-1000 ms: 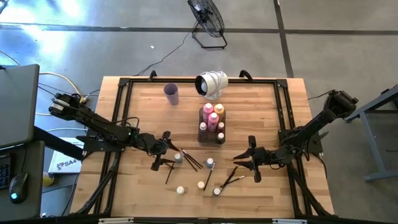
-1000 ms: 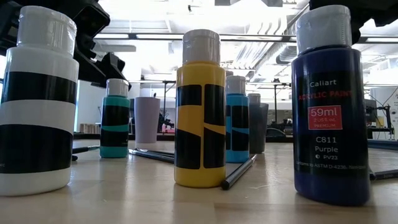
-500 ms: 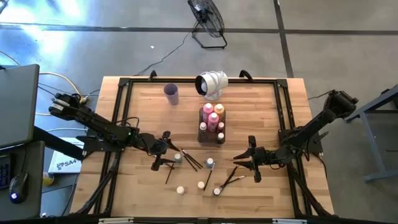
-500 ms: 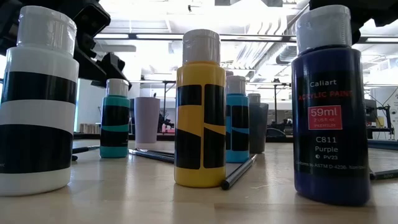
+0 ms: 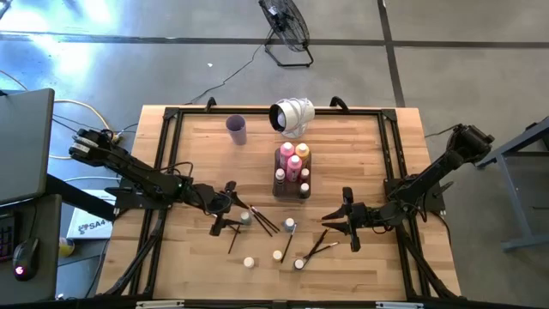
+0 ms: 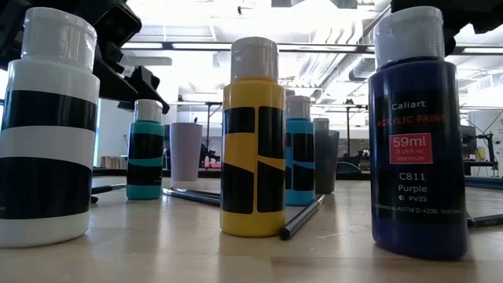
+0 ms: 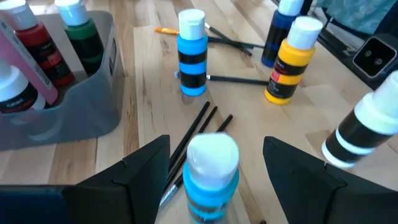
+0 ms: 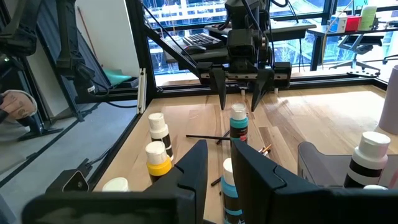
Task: Pick & Place Paint Supplies
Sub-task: Put the blue paint bottle into the black bin
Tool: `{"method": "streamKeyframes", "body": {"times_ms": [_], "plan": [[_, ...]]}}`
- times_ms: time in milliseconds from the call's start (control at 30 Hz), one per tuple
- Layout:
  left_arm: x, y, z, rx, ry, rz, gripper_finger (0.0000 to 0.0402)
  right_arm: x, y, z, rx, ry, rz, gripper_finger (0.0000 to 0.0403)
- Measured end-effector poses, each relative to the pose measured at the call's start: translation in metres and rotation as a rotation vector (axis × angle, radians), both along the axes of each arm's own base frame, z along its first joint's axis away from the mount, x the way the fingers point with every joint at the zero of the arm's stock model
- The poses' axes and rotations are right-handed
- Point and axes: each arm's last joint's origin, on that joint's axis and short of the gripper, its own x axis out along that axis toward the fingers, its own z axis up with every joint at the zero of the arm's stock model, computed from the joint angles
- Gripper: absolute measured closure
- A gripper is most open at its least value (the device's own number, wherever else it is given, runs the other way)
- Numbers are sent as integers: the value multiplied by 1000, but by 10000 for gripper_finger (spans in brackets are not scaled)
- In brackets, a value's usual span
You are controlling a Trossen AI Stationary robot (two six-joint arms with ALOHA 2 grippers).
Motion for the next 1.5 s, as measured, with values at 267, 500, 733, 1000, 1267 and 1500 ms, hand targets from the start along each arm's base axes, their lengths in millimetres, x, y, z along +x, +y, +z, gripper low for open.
{"method": "streamKeyframes", "body": {"times_ms": [267,500,733,1000,1267,1500], "plan": [[5,-2,-6,0,0,0,148,0,0,0,0,0,0,339],[5,-2,-7,1,3,0,148,0,0,0,0,0,0,339],[5,-2,-7,1,3,0,148,0,0,0,0,0,0,339],[5,-2,-7,1,3,0,148,0,0,0,0,0,0,339],[5,-2,-7,1,3,0,148,0,0,0,0,0,0,339],[5,-2,-7,1,3,0,148,0,0,0,0,0,0,339]]}}
